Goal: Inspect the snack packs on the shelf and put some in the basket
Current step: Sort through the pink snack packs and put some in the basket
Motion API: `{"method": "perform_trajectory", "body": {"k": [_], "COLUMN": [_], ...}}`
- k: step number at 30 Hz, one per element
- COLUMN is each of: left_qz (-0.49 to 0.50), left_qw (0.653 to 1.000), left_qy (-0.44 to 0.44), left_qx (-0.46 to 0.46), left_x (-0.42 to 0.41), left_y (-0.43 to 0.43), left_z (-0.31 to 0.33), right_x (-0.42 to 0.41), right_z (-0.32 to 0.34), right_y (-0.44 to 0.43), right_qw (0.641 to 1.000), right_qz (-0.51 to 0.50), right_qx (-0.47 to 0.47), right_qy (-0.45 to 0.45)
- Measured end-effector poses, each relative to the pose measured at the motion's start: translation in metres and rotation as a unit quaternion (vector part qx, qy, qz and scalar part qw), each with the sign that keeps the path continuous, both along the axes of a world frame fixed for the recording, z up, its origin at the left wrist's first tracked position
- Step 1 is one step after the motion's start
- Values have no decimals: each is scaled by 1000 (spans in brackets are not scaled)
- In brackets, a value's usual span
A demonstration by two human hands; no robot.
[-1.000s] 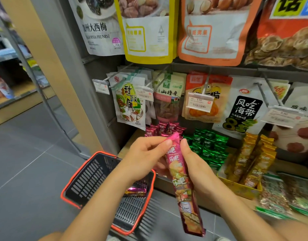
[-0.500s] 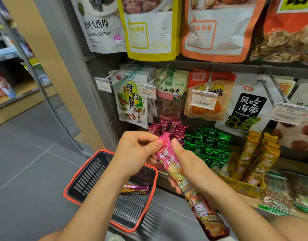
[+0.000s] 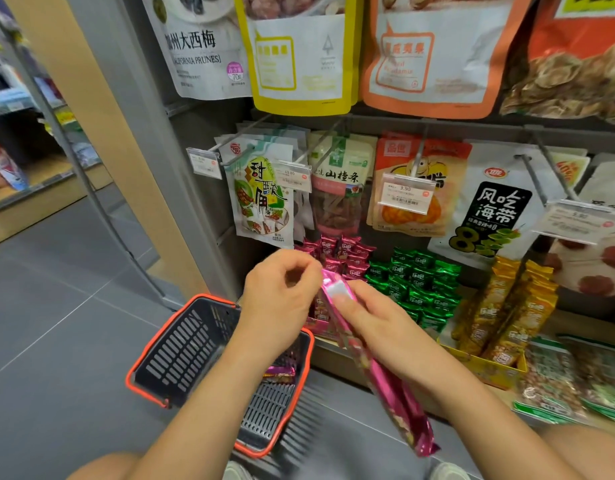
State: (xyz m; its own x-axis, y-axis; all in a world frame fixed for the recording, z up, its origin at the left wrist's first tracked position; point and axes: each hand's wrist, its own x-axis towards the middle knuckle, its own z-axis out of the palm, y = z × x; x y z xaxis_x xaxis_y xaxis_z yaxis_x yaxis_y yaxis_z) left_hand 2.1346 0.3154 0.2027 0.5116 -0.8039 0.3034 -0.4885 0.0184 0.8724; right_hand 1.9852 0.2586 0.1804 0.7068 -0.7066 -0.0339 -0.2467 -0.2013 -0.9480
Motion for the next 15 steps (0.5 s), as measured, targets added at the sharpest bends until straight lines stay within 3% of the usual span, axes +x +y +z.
{"method": "perform_trajectory", "body": {"k": [5,12,15], "left_qz": [77,-31,-61], "left_qw": [990,954,947], "left_qy": [109,296,317], "left_qx": [-48,-34,-9], "left_x": [13,18,16], "left_y": [-1,-2,0], "left_z": [1,2,3], "right_x": [0,13,16], "right_z": [-1,-4,-6], "right_y": [13,27,29], "right_qw": [994,998,998], "right_qz": [71,-10,-12], "right_qx": [84,26,32], "right_qy": [-23,-52,-60]}}
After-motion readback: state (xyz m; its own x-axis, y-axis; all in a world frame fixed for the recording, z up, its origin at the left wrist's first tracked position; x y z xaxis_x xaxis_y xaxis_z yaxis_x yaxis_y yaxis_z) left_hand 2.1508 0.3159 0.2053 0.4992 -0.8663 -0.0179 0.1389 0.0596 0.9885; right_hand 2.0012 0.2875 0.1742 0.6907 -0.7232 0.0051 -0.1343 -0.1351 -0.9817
